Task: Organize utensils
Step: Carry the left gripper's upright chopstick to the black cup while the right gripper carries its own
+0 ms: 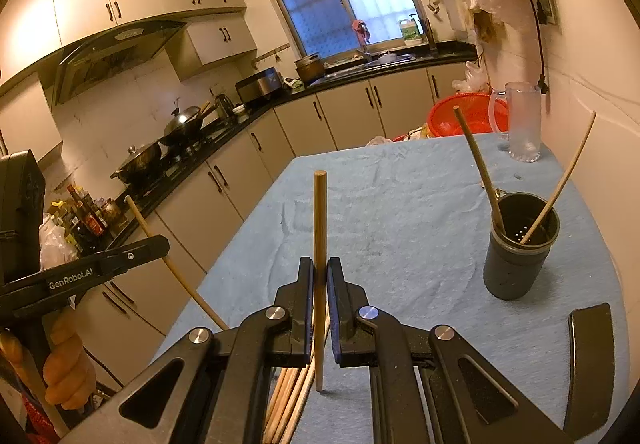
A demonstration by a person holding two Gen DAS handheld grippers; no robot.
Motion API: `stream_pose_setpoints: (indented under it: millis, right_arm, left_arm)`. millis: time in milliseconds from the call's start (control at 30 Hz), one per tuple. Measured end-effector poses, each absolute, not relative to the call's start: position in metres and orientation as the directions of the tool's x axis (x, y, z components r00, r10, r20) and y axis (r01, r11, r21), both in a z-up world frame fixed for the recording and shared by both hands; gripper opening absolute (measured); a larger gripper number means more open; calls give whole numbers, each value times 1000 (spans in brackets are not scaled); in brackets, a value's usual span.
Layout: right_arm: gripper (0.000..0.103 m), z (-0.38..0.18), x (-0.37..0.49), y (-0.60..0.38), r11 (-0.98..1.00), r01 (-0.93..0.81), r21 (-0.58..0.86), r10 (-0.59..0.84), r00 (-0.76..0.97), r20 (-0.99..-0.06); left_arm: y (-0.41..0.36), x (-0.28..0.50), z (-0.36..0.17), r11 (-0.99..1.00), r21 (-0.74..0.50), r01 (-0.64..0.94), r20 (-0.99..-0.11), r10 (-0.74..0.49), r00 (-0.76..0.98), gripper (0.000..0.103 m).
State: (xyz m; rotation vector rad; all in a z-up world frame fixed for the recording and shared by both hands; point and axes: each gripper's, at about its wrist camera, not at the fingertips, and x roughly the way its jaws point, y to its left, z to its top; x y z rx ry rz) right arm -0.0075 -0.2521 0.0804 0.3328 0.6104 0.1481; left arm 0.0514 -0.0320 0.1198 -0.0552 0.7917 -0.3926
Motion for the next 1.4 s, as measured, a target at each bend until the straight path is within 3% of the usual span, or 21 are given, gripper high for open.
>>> stream_pose_setpoints:
  millis: [1400]
  right_arm:
    - [7, 114, -65, -345, 918, 106, 381, 94, 878, -470]
  left_arm:
    - [-144, 38, 164, 841, -151, 519, -652, -480, 587, 6]
